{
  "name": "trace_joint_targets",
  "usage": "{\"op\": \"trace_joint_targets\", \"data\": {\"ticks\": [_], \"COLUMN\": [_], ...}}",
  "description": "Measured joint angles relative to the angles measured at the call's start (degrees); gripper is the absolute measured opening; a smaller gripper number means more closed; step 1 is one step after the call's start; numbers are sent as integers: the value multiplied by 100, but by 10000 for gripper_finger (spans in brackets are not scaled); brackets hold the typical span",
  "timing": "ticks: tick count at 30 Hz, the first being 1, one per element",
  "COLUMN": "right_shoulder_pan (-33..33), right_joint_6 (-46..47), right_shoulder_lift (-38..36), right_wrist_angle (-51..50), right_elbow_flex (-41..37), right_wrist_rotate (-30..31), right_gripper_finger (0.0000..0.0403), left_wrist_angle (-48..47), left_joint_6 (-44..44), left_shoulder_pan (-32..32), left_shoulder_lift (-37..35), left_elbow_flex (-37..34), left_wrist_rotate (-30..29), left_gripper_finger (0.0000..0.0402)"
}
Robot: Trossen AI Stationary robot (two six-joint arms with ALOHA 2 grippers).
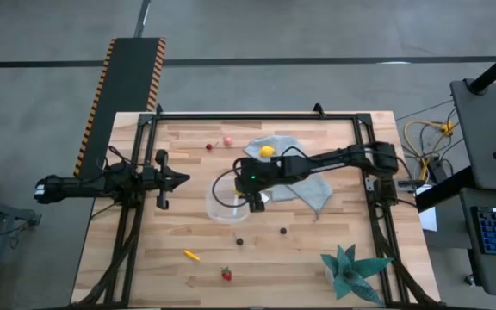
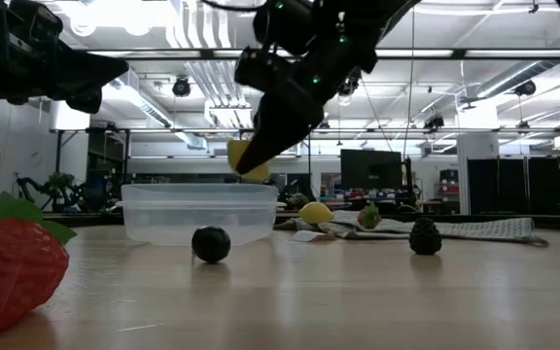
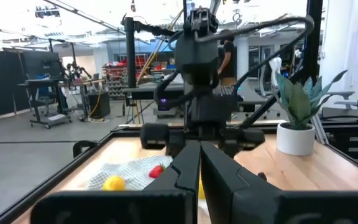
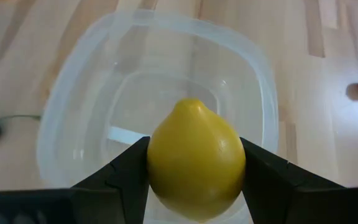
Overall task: Pick and placing Produce into tupperware
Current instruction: Put the bottom yellow lemon into the transparent bin
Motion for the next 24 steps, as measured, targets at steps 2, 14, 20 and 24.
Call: {"op": "trace_joint_targets", "data": {"ticks": [2, 14, 20, 24], "right_shoulder_pan": [-20, -22, -26, -26], "right_joint_6": [-55, -297, -312, -319], "right_shoulder_lift": [163, 520, 520, 520], "right_wrist_angle": [-54, -256, -257, -258], "right_elbow_flex": [157, 425, 420, 416], "right_wrist_rotate": [-4, -8, -8, -12], "right_gripper_finger": [194, 194, 211, 209], "left_wrist_angle": [-10, -51, -41, -33], "left_joint_6": [0, 0, 0, 0], "left_shoulder_pan": [1, -1, -1, -1], "left_shoulder_lift": [18, 119, 207, 251], "left_elbow_flex": [0, 0, 0, 0], "left_wrist_rotate": [4, 19, 21, 21], "left_gripper_finger": [0, 0, 0, 0]}}
